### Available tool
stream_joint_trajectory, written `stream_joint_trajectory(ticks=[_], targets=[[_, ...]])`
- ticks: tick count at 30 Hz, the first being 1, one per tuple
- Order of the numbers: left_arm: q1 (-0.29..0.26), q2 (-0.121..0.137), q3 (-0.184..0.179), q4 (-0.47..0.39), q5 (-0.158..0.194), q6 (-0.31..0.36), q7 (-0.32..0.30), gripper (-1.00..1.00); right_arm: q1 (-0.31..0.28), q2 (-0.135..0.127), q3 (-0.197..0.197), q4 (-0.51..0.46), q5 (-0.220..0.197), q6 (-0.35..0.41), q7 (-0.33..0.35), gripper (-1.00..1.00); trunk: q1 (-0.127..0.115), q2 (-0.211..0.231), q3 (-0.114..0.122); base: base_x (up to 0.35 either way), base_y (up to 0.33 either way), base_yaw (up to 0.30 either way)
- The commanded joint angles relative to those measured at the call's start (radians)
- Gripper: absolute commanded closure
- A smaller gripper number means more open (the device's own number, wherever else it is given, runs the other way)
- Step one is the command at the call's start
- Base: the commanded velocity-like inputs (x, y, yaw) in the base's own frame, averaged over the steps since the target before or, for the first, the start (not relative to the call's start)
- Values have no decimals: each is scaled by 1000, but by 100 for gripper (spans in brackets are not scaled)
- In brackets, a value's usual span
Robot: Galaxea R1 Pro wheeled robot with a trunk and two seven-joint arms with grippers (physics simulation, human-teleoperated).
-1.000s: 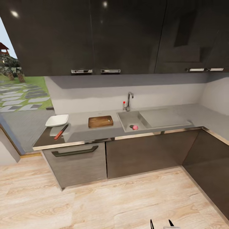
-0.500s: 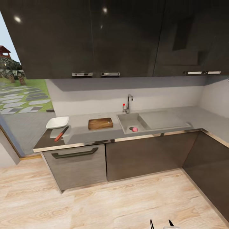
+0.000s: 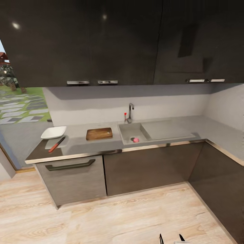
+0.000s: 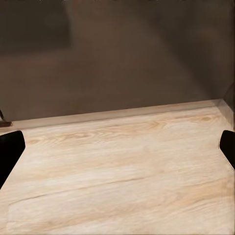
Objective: In the kitchen, take the Vidalia onion out of the sink, dice it on the chopping board with the paring knife, put the diced onion into the bowl on the countertop, then place both the paring knife and the chopping board into the sink.
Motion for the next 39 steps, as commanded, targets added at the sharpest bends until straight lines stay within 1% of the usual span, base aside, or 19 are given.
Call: stream_joint_trajectory(ticks=[1, 11, 24, 31, 39], targets=[[0, 0, 0, -3, -2, 0, 5, -100, -1, 1, -3, 1, 11, -1, -9, -100, 1, -2, 0, 0, -315, 0], [0, 0, 1, -2, -2, 1, 6, -100, -1, 5, -1, 1, 12, 1, -9, -100, 1, -2, 15, 12, -316, 45], [0, 0, 1, -3, -2, 1, 6, -100, -1, 7, 0, 2, 12, 1, -9, -100, 1, -2, 31, 95, -291, 199], [0, 0, -1, -2, -2, 0, 5, -100, -1, 6, 0, 2, 12, 1, -9, -100, 1, -2, 37, 52, -80, 206], [0, 0, 0, -2, -2, -1, 5, -100, -1, 5, 0, 2, 12, 1, -9, -100, 1, -2, 38, 4, -6, 28]])
